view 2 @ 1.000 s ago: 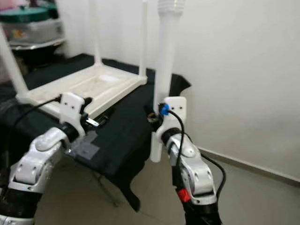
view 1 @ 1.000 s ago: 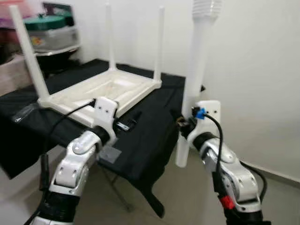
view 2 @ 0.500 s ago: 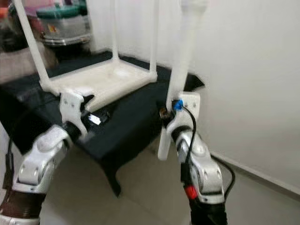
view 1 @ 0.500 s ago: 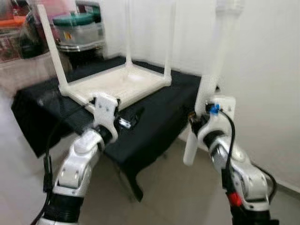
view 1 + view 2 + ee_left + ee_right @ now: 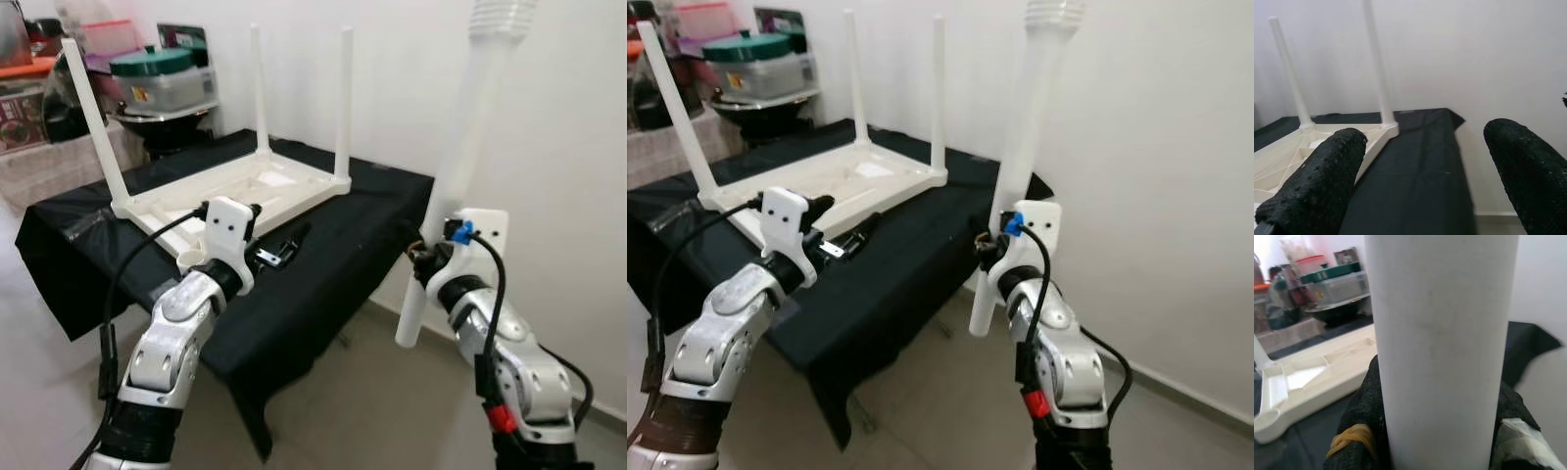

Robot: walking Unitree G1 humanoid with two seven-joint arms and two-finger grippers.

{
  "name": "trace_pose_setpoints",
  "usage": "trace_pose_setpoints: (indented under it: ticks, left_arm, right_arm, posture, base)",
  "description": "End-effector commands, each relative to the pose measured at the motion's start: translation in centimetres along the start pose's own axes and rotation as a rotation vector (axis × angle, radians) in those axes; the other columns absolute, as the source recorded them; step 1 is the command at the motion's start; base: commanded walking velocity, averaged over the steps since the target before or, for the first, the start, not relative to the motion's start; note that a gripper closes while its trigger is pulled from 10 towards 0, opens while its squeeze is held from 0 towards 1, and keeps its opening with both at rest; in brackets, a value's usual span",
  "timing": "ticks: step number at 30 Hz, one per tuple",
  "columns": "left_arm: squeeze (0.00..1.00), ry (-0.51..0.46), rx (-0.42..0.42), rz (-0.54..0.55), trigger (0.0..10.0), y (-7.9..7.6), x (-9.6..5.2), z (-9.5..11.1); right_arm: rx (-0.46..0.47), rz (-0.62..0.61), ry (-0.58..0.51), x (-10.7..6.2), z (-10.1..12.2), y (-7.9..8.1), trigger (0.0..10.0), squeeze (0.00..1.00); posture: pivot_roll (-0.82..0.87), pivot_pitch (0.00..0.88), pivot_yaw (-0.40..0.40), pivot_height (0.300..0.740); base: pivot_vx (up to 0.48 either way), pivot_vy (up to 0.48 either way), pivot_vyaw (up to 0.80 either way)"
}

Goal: Building children table

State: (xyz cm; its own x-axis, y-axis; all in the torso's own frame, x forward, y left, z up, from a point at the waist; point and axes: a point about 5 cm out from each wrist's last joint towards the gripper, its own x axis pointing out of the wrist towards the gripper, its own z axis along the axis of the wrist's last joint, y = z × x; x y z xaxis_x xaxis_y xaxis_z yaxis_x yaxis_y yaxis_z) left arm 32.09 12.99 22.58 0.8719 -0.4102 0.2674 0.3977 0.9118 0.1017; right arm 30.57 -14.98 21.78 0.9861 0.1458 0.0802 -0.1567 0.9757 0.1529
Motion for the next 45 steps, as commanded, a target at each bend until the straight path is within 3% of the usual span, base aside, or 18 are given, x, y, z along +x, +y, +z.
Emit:
trace_pose_setpoints:
  ticks: [1, 6, 12, 30, 39, 45]
  left_arm:
    - [0.0, 0.02, 0.004, 0.016, 10.0, 0.5, -0.1, -0.4]
    - [0.0, 0.021, 0.006, 0.016, 10.0, 0.5, -0.1, -0.3]
    - [0.0, 0.025, 0.014, 0.02, 10.0, 0.5, -0.1, -0.4]
    - [0.0, 0.045, 0.05, 0.041, 10.0, 0.2, 0.2, -0.8]
    - [0.0, 0.029, -0.043, -0.002, 10.0, -0.1, 0.3, -0.5]
    - [0.0, 0.029, -0.051, 0.0, 10.0, 0.1, 0.2, -0.5]
  right_arm:
    - [-0.005, 0.022, -0.007, 0.1, 0.1, 0.6, 10.0, 0.0]
    - [-0.044, 0.042, -0.002, 0.1, 0.1, 0.8, 10.0, 0.0]
    - [-0.086, 0.055, 0.004, 0.0, 0.1, 1.1, 10.0, 0.0]
    - [-0.101, 0.054, 0.026, -0.2, -0.5, 0.9, 10.0, 0.0]
    - [-0.215, 0.06, 0.024, -0.1, -0.6, 0.4, 10.0, 0.0]
    - [-0.242, 0.061, 0.028, -0.1, -0.6, 0.0, 10.0, 0.0]
  posture:
    - [0.06, 0.0, -0.054, 0.74]
    - [0.06, 0.0, -0.054, 0.74]
    - [0.06, 0.0, -0.054, 0.74]
    - [0.06, 0.0, -0.054, 0.74]
    - [0.06, 0.0, -0.06, 0.74]
    - [0.06, 0.0, -0.061, 0.74]
  base:
    - [0.48, 0.0, 0.0]
    - [0.425, 0.0, 0.0]
    - [0.0, 0.0, 0.8]
    - [0.0, 0.0, 0.8]
    - [0.0, 0.0, 0.8]
    - [0.0, 0.0, 0.8]
